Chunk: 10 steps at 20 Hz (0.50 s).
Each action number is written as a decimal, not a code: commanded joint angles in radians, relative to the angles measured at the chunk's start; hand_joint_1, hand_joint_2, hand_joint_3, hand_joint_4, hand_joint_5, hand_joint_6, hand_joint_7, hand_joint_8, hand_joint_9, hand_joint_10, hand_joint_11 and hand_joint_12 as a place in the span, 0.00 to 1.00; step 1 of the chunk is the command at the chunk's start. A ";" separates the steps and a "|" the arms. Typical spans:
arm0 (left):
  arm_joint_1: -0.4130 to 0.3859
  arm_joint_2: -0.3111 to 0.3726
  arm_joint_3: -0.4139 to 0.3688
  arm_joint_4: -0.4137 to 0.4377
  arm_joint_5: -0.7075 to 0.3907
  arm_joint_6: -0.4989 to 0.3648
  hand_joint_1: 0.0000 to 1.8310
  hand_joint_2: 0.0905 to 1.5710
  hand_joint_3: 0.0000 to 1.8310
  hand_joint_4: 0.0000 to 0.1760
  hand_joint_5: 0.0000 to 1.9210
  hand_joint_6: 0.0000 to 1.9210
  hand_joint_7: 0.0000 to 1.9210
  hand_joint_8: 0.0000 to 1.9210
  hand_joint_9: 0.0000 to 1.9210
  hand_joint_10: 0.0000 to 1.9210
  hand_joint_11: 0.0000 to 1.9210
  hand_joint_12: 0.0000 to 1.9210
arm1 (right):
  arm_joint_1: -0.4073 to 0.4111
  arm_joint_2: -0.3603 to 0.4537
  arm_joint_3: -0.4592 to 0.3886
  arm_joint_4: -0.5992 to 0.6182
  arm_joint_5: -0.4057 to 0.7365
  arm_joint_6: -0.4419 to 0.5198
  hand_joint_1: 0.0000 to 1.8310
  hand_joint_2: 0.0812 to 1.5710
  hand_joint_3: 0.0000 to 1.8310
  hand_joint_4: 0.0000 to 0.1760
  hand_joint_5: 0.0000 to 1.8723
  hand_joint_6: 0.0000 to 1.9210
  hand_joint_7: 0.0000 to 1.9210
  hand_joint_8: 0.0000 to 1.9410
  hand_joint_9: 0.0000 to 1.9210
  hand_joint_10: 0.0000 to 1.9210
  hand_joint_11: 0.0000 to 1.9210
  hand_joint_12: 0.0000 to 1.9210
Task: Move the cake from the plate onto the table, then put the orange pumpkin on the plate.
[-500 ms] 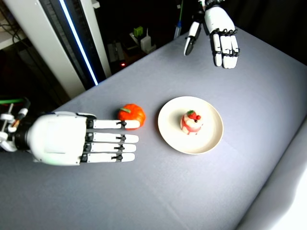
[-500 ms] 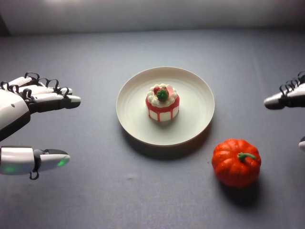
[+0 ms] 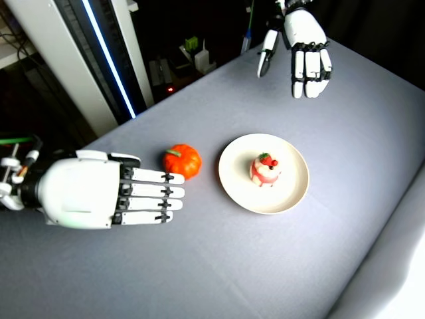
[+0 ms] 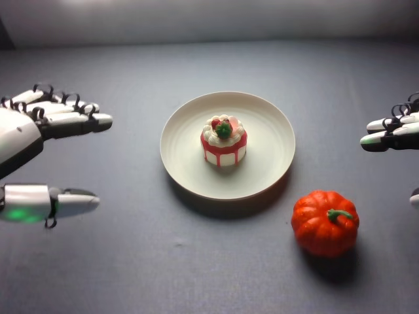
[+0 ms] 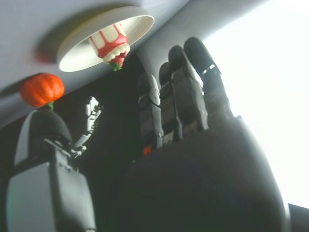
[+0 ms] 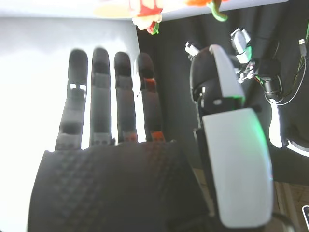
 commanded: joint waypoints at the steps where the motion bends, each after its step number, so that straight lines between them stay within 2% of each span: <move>1: -0.033 -0.009 0.014 -0.001 -0.081 -0.009 0.34 0.64 0.00 0.49 0.15 0.00 0.15 0.00 0.14 0.00 0.00 0.39 | 0.016 0.002 0.000 0.029 0.118 0.012 0.36 0.76 0.00 0.00 0.22 0.00 0.18 0.00 0.21 0.01 0.04 0.57; 2: -0.072 -0.022 0.031 0.022 -0.052 -0.013 0.33 0.64 0.00 0.60 0.14 0.00 0.15 0.00 0.15 0.00 0.00 0.37 | 0.020 0.009 -0.007 0.021 0.122 0.012 0.34 0.77 0.00 0.00 0.22 0.00 0.19 0.01 0.22 0.01 0.07 0.57; 3: -0.104 -0.034 0.044 0.038 -0.032 -0.015 0.34 0.62 0.00 0.60 0.15 0.00 0.16 0.00 0.15 0.00 0.00 0.35 | 0.021 0.013 -0.011 0.019 0.127 0.012 0.33 0.77 0.00 0.00 0.23 0.00 0.20 0.00 0.23 0.01 0.08 0.57; 4: -0.139 -0.047 0.059 0.057 -0.009 -0.019 0.37 0.61 0.00 0.72 0.16 0.00 0.15 0.00 0.14 0.00 0.00 0.30 | 0.021 0.016 -0.013 0.017 0.132 0.012 0.34 0.77 0.00 0.00 0.23 0.00 0.21 0.00 0.24 0.01 0.09 0.57; 5: -0.180 -0.064 0.078 0.085 0.022 -0.024 0.38 0.59 0.00 0.84 0.16 0.00 0.15 0.00 0.15 0.00 0.00 0.31 | 0.021 0.017 -0.014 0.016 0.133 0.012 0.36 0.77 0.00 0.00 0.24 0.00 0.22 0.01 0.25 0.01 0.10 0.57; 6: -0.220 -0.081 0.096 0.115 0.051 -0.034 0.38 0.60 0.00 0.84 0.16 0.00 0.15 0.00 0.16 0.00 0.00 0.37 | 0.021 0.017 -0.014 0.015 0.133 0.012 0.37 0.76 0.00 0.00 0.25 0.00 0.22 0.00 0.26 0.01 0.10 0.55; 7: -0.262 -0.102 0.115 0.150 0.083 -0.046 0.37 0.61 0.00 0.87 0.15 0.00 0.16 0.00 0.16 0.00 0.00 0.39 | 0.021 0.017 -0.014 0.015 0.133 0.012 0.37 0.76 0.00 0.00 0.26 0.00 0.23 0.00 0.26 0.01 0.10 0.55; 8: -0.308 -0.124 0.135 0.193 0.116 -0.061 0.39 0.60 0.00 0.75 0.16 0.00 0.17 0.00 0.19 0.00 0.02 0.43 | 0.021 0.017 -0.014 0.015 0.133 0.012 0.38 0.76 0.00 0.00 0.27 0.00 0.25 0.00 0.28 0.01 0.11 0.54; 9: -0.373 -0.153 0.157 0.257 0.158 -0.085 0.41 0.58 0.00 0.45 0.18 0.00 0.19 0.01 0.21 0.01 0.05 0.45 | 0.021 0.017 -0.014 0.015 0.133 0.012 0.40 0.76 0.00 0.00 0.28 0.01 0.26 0.01 0.29 0.01 0.12 0.53; 10: -0.415 -0.173 0.172 0.307 0.190 -0.099 0.44 0.56 0.00 0.31 0.19 0.00 0.20 0.00 0.22 0.01 0.06 0.47 | 0.021 0.017 -0.014 0.014 0.133 0.012 0.41 0.76 0.00 0.00 0.30 0.00 0.28 0.00 0.30 0.01 0.12 0.52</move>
